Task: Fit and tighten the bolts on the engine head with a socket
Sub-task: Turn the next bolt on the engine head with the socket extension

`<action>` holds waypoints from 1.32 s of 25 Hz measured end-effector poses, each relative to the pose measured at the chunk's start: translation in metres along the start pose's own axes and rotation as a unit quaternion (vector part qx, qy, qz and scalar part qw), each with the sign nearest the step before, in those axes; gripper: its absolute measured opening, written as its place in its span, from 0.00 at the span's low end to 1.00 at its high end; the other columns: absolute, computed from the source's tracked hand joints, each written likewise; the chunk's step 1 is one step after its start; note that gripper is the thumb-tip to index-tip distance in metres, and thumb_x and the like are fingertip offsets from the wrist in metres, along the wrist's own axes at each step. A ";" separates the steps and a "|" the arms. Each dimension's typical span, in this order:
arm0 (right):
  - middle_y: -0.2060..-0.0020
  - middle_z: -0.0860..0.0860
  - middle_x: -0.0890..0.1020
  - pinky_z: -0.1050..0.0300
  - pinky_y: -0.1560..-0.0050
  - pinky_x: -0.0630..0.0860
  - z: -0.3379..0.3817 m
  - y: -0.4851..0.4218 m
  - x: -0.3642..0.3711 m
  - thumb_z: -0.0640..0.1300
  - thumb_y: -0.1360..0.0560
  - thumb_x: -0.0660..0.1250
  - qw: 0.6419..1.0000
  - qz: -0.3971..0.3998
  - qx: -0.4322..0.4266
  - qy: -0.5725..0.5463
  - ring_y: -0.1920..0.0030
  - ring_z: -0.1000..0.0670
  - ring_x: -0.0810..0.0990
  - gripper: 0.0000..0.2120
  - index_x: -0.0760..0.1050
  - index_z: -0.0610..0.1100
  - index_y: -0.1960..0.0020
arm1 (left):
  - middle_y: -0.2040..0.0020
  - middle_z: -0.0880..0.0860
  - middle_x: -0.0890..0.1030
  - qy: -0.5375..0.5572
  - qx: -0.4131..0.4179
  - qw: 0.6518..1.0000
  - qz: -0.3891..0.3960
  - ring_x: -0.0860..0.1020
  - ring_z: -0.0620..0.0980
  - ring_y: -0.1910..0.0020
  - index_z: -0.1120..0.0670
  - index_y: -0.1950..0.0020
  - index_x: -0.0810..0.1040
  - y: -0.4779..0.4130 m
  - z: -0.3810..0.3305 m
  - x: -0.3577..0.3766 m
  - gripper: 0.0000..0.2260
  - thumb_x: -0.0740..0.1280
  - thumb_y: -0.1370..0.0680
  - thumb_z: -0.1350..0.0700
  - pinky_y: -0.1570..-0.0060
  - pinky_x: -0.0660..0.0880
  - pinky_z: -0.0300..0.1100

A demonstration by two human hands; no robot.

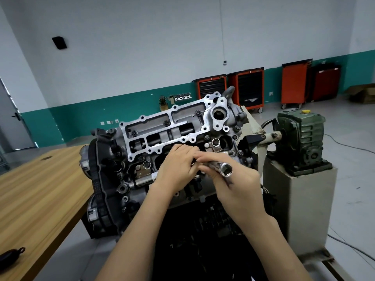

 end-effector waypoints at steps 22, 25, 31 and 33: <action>0.57 0.47 0.85 0.55 0.59 0.79 -0.002 0.008 -0.008 0.37 0.28 0.74 0.998 -0.057 0.001 0.024 0.60 0.48 0.84 0.09 0.81 0.36 0.49 | 0.63 0.44 0.68 0.051 0.007 0.998 -0.032 0.67 0.48 0.59 0.49 0.61 0.63 0.002 0.001 0.001 0.11 0.64 0.28 0.60 0.51 0.66 0.41; 0.48 0.46 0.83 0.61 0.44 0.77 0.001 0.011 0.009 0.27 0.28 0.69 1.000 -0.003 0.003 0.029 0.47 0.53 0.81 0.11 0.79 0.33 0.46 | 0.63 0.41 0.68 0.083 -0.002 0.995 -0.057 0.64 0.41 0.59 0.45 0.61 0.63 0.005 0.002 -0.004 0.12 0.63 0.29 0.60 0.53 0.61 0.27; 0.57 0.47 0.85 0.57 0.57 0.79 0.000 0.007 -0.004 0.36 0.30 0.75 0.998 -0.063 -0.001 0.025 0.58 0.49 0.84 0.10 0.81 0.35 0.50 | 0.61 0.45 0.69 0.050 -0.010 0.999 -0.018 0.67 0.46 0.57 0.50 0.60 0.65 0.003 0.003 0.002 0.09 0.64 0.29 0.59 0.57 0.61 0.34; 0.50 0.46 0.84 0.60 0.46 0.78 0.004 0.010 0.007 0.28 0.29 0.71 0.999 -0.024 -0.008 0.029 0.48 0.52 0.82 0.11 0.80 0.33 0.46 | 0.62 0.42 0.70 0.088 -0.034 0.995 -0.034 0.67 0.43 0.59 0.46 0.63 0.65 0.005 0.006 -0.002 0.10 0.64 0.29 0.59 0.59 0.64 0.29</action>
Point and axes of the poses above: each hand's wrist, its own y-axis away from the middle knuckle, its own x-axis out of the palm, z = x × y, the point moved 9 cm from there along -y, towards the middle knuckle
